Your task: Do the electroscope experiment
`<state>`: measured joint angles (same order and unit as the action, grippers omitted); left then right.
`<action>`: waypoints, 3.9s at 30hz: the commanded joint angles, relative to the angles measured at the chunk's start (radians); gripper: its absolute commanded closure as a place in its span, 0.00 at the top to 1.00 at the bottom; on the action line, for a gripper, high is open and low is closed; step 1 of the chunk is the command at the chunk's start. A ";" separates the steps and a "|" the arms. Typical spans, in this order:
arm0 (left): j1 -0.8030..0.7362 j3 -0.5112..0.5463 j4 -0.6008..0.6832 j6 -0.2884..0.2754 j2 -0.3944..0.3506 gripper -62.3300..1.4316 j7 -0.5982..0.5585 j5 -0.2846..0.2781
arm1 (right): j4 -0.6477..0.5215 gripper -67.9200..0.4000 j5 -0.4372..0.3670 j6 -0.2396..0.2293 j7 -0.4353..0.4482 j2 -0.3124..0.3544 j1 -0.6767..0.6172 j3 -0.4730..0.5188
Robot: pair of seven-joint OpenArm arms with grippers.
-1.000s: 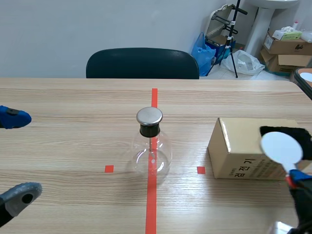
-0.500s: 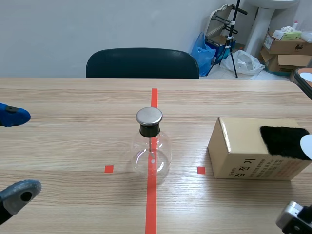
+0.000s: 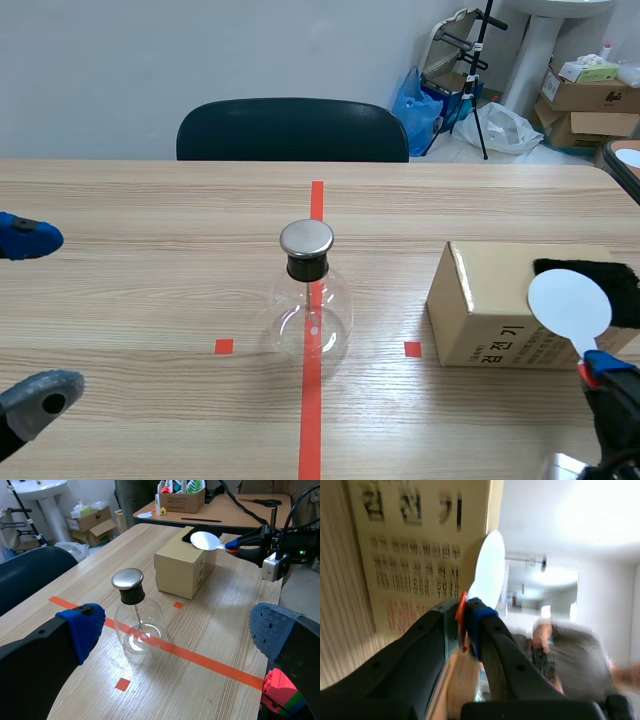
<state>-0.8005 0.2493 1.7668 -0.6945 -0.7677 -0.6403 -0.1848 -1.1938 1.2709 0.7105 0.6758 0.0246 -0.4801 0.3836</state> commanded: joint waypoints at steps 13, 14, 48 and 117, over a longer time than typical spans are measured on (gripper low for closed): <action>-0.003 0.000 0.006 -0.002 0.000 0.99 -0.018 -0.017 | -0.003 0.02 0.008 -0.050 -0.028 0.018 -0.003 0.023; -0.003 0.000 0.006 -0.002 0.000 0.99 -0.018 -0.017 | -0.003 0.02 0.007 -0.050 0.048 0.019 0.001 0.021; -0.003 0.000 0.006 -0.002 -0.001 0.99 -0.017 -0.017 | -0.003 0.02 0.013 0.022 -0.112 0.003 -0.008 0.035; -0.003 0.000 0.006 -0.002 0.000 0.99 -0.018 -0.017 | -0.162 0.03 0.048 -0.042 -0.123 -0.003 -0.019 0.002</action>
<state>-0.8009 0.2493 1.7668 -0.6945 -0.7677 -0.6403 -0.1848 -1.3285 1.3251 0.6640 0.5632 0.0082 -0.4839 0.3882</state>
